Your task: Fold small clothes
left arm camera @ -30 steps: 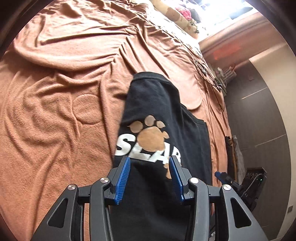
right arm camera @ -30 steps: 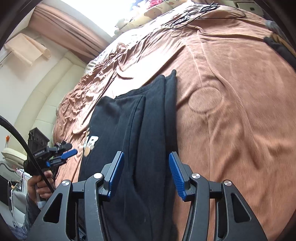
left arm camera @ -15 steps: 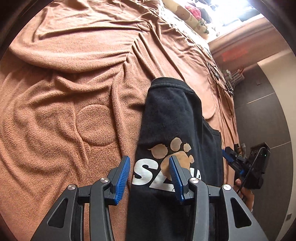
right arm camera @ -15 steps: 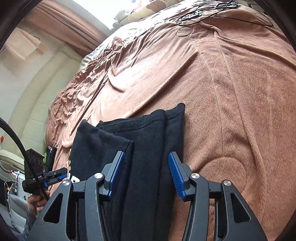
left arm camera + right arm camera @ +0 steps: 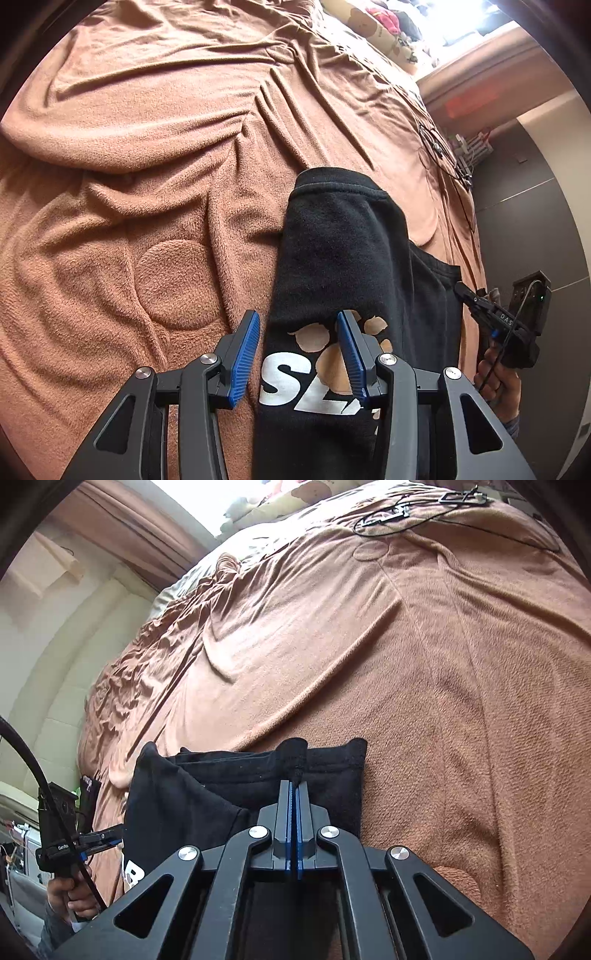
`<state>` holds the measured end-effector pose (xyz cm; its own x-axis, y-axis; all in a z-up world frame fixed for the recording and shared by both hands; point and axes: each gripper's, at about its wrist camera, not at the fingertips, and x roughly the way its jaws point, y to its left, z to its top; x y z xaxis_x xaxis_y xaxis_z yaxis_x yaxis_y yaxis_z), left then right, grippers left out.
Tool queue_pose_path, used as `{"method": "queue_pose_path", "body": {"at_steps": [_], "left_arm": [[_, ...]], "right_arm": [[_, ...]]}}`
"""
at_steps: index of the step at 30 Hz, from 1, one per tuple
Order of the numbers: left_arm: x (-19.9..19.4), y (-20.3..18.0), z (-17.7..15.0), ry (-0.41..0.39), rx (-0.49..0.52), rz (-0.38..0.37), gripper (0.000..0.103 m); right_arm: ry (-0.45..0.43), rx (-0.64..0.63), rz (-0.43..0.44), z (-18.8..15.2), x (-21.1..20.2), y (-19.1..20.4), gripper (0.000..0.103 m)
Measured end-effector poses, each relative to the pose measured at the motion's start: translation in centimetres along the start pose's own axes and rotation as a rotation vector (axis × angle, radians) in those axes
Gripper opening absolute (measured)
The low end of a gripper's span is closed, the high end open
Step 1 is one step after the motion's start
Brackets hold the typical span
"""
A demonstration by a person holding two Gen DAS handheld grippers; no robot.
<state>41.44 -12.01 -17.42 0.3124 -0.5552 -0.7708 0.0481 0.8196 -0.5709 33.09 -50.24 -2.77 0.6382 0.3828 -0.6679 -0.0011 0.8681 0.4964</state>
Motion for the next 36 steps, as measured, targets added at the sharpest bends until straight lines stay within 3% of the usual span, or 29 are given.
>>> {"method": "queue_pose_path", "body": {"at_steps": [5,12,18,19,21,23,27,36], "left_arm": [[0.3,-0.6,0.2,-0.002,0.014,0.006,0.045],[2.0,-0.4,0.5,0.016,0.021,0.05,0.045],[1.5,-0.5,0.4,0.016,0.044,0.058,0.045],[1.4,-0.5,0.4,0.015,0.045,0.059,0.045],[1.2,-0.4,0.1,0.016,0.044,0.057,0.045],[1.0,-0.3,-0.4,0.019,0.046,0.05,0.045],[0.6,-0.2,-1.8,0.026,0.06,0.05,0.045],[-0.1,-0.1,-5.8,0.058,0.087,0.039,0.045]], "right_arm": [[-0.03,0.021,-0.032,-0.6,-1.4,-0.7,0.0],[-0.009,0.052,-0.086,-0.8,0.4,-1.3,0.0],[-0.011,0.0,-0.183,-0.6,-1.5,0.7,0.002],[-0.016,-0.011,-0.168,-0.7,-2.1,1.0,0.004],[-0.027,-0.025,-0.124,-1.1,-3.4,1.7,0.035],[-0.046,-0.039,-0.099,-1.8,-4.7,2.3,0.055],[-0.01,-0.03,-0.047,-4.4,-6.4,2.3,0.056],[0.075,-0.012,-0.035,-10.4,-9.2,1.4,0.056]]}}
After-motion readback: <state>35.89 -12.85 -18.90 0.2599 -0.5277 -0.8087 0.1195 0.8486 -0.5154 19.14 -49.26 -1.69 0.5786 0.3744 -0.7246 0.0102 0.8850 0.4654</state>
